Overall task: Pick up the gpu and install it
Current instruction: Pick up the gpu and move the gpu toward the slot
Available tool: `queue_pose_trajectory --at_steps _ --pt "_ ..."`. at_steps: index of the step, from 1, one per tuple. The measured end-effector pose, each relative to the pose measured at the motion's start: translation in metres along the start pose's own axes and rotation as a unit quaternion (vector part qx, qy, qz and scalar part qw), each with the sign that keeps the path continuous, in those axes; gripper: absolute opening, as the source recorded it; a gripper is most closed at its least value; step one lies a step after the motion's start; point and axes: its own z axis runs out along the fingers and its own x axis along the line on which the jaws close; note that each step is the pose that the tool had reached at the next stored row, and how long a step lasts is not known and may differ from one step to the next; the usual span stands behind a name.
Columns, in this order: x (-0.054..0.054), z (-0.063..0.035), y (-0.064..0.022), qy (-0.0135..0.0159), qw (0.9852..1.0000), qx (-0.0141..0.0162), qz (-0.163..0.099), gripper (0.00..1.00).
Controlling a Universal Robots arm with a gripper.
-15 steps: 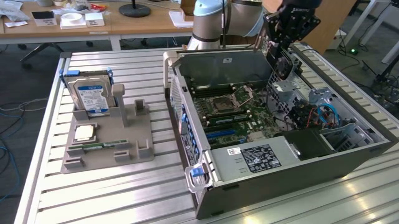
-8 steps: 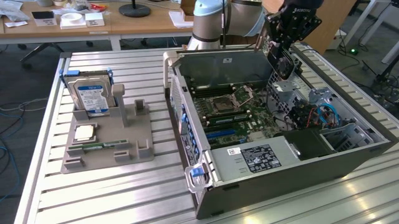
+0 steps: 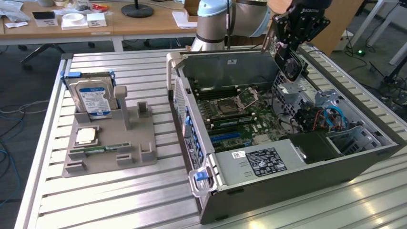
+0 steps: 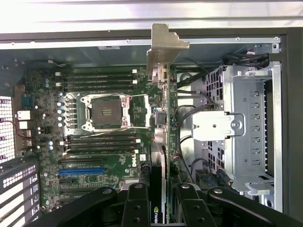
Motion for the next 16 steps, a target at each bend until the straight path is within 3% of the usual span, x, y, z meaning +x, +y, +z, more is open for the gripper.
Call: queue_pose_trajectory --at_steps 16 --pt "-0.0070 0.0002 0.0004 0.0000 1.0000 0.0000 0.000 0.26"
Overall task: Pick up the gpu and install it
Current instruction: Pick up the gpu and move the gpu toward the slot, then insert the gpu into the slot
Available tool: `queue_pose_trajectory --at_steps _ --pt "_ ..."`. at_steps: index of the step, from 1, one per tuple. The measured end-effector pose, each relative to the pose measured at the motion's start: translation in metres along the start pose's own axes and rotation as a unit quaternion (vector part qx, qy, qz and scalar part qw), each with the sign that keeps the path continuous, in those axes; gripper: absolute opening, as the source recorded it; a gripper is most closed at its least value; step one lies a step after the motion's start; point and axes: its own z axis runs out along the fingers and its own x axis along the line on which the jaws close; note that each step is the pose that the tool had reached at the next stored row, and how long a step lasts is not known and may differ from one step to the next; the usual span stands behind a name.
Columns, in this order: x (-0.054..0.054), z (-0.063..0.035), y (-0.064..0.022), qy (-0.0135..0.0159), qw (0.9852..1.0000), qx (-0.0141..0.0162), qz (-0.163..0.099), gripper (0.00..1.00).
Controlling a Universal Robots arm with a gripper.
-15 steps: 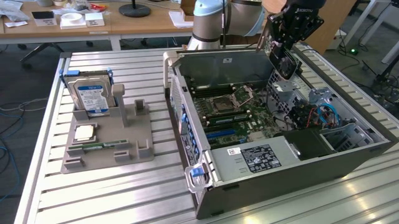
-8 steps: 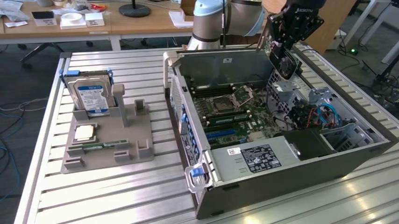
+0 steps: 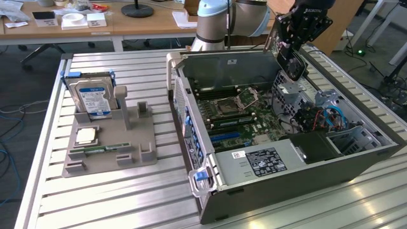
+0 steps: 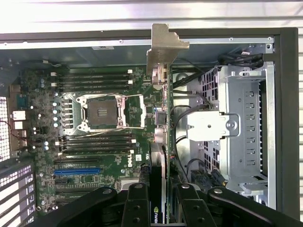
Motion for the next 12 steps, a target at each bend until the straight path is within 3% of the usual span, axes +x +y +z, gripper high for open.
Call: queue_pose_trajectory --at_steps 12 --pt "0.0000 0.0000 0.0000 0.0000 1.0000 0.0000 0.000 0.26"
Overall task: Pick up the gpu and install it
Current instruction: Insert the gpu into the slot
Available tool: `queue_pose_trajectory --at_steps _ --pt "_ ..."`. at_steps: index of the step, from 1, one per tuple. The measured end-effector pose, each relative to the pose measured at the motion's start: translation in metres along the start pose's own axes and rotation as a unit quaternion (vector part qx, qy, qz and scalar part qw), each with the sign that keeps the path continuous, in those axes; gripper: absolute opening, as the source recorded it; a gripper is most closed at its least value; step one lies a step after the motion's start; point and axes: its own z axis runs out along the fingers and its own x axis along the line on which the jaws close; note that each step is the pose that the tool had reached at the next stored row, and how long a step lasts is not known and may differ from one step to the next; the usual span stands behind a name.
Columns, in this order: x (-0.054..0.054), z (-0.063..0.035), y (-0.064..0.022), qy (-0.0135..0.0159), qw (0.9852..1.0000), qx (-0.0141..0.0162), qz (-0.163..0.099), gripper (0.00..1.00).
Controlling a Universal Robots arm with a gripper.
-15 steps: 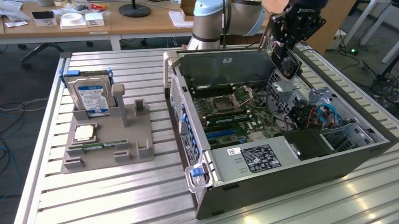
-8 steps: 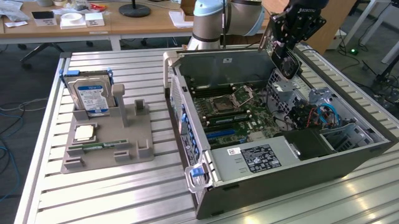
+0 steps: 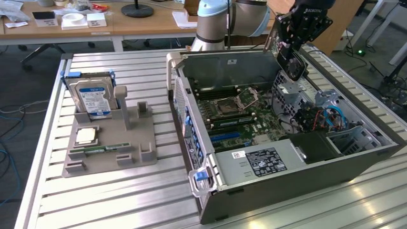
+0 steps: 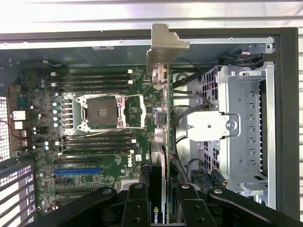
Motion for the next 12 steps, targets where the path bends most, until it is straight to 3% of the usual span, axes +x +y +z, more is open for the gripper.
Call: queue_pose_trajectory --at_steps 6,12 --pt "0.0000 0.0004 0.0000 0.0013 0.9997 -0.0005 -0.025 0.26" --pt "0.0000 0.0014 -0.0001 0.0038 0.9972 -0.0015 -0.075 0.26"
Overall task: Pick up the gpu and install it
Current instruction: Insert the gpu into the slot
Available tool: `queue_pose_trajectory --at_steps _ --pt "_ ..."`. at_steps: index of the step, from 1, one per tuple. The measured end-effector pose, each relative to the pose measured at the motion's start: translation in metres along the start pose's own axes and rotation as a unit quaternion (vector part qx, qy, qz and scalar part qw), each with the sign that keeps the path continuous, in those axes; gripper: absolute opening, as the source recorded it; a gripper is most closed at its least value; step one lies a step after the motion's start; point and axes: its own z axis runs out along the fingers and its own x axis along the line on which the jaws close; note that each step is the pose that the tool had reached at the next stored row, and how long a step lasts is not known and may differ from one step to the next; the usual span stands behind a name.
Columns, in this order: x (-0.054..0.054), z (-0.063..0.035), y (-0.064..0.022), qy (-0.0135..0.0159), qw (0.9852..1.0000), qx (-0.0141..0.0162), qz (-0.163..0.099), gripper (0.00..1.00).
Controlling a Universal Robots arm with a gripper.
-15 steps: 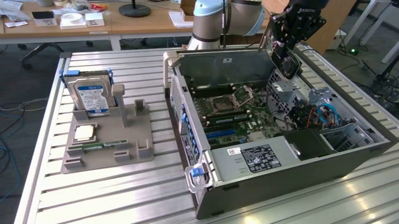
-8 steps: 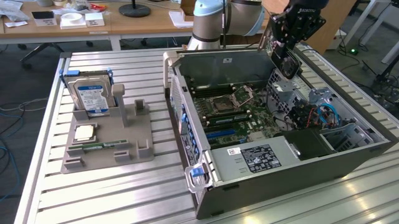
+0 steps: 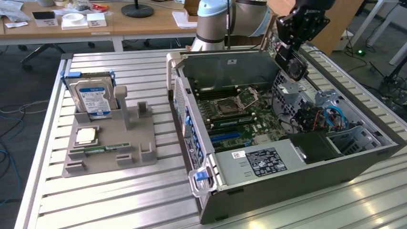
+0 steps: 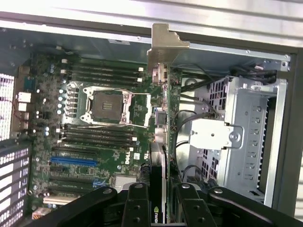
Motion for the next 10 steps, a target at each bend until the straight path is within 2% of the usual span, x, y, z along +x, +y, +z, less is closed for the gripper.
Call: queue_pose_trajectory --at_steps 5,10 --pt "0.0000 0.0009 0.0000 0.0020 0.9992 -0.0008 -0.040 0.26" --pt "0.0000 0.0015 0.0000 0.0042 0.9966 -0.0017 -0.083 0.26"
